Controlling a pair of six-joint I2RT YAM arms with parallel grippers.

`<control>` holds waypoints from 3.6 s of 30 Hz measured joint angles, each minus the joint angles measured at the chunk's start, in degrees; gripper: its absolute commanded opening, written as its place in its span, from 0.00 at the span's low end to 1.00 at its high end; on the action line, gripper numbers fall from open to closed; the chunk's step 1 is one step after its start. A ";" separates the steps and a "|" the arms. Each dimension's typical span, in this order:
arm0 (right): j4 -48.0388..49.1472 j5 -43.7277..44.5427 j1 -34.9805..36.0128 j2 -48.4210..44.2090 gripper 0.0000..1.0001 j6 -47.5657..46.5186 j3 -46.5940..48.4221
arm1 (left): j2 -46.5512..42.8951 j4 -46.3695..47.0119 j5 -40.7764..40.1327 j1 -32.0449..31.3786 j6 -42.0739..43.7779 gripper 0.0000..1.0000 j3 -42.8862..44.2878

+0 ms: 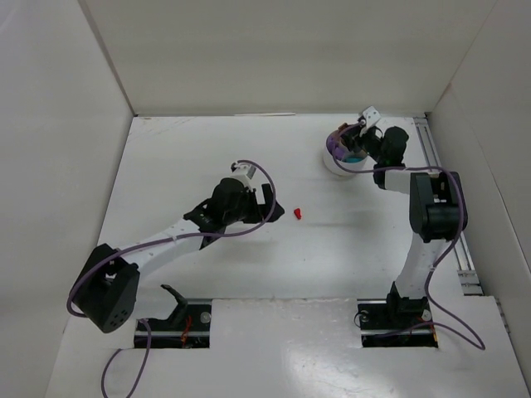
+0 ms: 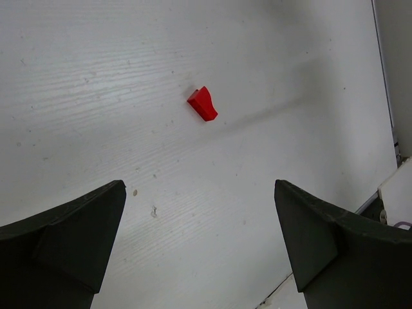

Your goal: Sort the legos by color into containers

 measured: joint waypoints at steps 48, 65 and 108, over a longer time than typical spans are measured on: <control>-38.36 29.57 -0.92 -58.60 0.88 3.39 -30.62 | 35.21 -11.98 -16.52 -11.19 -2.10 0.61 28.63; -49.83 31.26 -1.14 -65.48 0.89 2.86 -33.66 | 42.36 -15.76 -25.66 -14.88 -4.70 0.13 36.92; -47.28 -6.54 2.34 -63.08 0.84 -11.58 -25.53 | 26.67 0.28 5.51 -8.70 14.23 0.01 42.71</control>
